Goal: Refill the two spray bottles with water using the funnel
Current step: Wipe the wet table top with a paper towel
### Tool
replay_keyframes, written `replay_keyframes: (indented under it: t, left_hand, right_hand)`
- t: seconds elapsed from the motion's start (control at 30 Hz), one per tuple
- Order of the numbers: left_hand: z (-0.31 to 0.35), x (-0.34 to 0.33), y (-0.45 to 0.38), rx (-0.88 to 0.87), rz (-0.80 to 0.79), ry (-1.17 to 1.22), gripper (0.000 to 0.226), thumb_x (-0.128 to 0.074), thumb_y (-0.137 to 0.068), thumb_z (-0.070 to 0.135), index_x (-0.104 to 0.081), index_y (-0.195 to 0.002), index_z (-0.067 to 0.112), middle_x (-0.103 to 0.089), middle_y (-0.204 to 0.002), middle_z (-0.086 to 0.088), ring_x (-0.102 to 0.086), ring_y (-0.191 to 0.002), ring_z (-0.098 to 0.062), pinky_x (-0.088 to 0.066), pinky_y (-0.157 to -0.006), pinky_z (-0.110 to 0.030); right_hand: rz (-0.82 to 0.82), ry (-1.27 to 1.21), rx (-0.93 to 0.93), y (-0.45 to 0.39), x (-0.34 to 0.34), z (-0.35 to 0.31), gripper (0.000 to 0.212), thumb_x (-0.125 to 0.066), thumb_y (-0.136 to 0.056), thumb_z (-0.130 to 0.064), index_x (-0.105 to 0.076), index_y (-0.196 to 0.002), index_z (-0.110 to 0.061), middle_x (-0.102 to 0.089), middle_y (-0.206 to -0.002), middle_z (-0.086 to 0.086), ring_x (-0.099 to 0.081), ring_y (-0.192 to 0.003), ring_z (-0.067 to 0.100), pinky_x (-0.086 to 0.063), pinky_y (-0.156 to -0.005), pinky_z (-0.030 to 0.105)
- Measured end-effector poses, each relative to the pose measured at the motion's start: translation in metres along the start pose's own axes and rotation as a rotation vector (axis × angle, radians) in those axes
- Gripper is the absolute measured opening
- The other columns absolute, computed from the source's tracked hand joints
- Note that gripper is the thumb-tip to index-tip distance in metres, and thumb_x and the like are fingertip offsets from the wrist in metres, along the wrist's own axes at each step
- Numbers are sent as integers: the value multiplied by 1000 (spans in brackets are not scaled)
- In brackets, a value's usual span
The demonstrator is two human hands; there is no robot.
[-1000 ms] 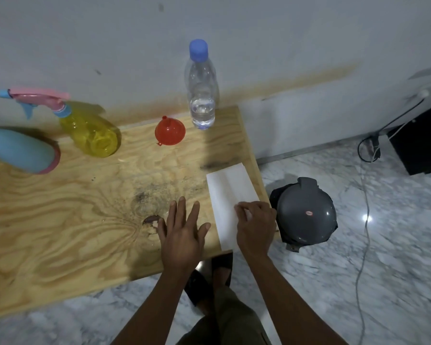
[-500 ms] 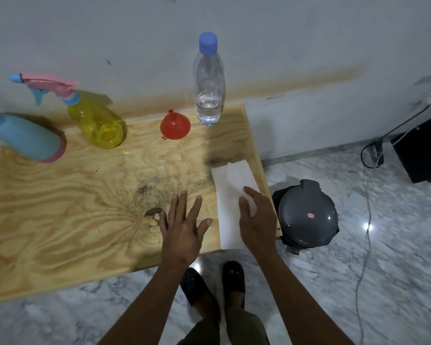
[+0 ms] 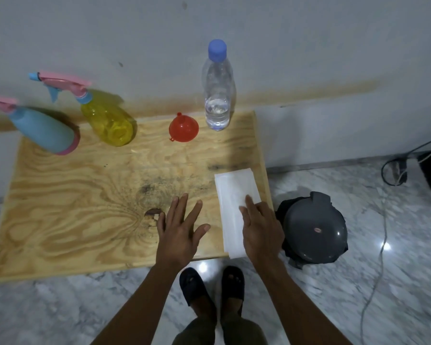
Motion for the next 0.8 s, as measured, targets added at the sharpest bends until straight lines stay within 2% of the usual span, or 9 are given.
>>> replay_keyframes:
  t: [0.1,0.23,0.33,0.43,0.57,0.7,0.8]
  left_hand:
    - [0,1,0,2,11,4,64,-30,-95,70,-32,-153,44,-9,-168,11,3,-156,-12,-6,-119,-55]
    - [1,0,0,-3,-4,1,64,-29,-95,70,-30,-153,44,-7,-168,12,5,-155,-11,-4,-119,-54]
    - [4,2,1,-20,-25,21,63,-31,-96,68,-30,-154,42,-7,-168,9,5,-156,-13,-5,-119,-54]
    - [2,17,6,-20,-2,44,57,-40,-99,60,-40,-151,36,-21,-166,0,-11,-155,-21,-21,-117,-56]
    - [-37,68,23,101,160,102,44,-49,-100,46,-56,-139,29,-45,-152,-4,-41,-142,-24,-42,-104,-52]
    - [-95,121,42,144,273,81,45,-43,-100,42,-63,-131,17,-59,-138,-12,-52,-131,-34,-49,-97,-53]
    - [-136,157,52,165,380,26,45,-45,-97,38,-67,-121,7,-64,-127,-20,-60,-119,-40,-54,-90,-52]
  right_hand:
    - [9,-47,14,-2,1,-3,48,-46,-94,-42,-68,-122,-11,-68,-87,5,-66,-60,23,-50,-45,30]
    - [60,-221,8,-5,7,-7,46,-49,-95,-43,-67,-126,-13,-65,-85,-1,-61,-62,14,-42,-46,23]
    - [79,-336,20,-9,14,-20,43,-53,-96,-39,-65,-129,-14,-64,-87,-2,-57,-67,9,-45,-49,23]
    - [40,-405,4,-17,19,-42,42,-55,-98,-39,-63,-132,-16,-67,-96,-2,-61,-79,8,-44,-61,18]
    - [-15,-537,-12,-26,12,-92,37,-62,-94,-26,-65,-129,-14,-68,-105,4,-59,-93,7,-41,-79,12]
    - [-8,-671,-19,-36,0,-154,34,-69,-91,-16,-68,-124,-9,-65,-105,3,-50,-95,-5,-34,-86,-3]
    - [-10,-734,-67,-41,-19,-187,35,-68,-91,-15,-67,-125,-8,-63,-106,-2,-52,-97,-5,-36,-88,-1]
Point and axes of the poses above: each hand's wrist, its own y-axis away from the middle knuckle, its own x-axis out of the back of the hand, z = x × y, the point moved 8 cm from there along -y, towards the middle knuckle
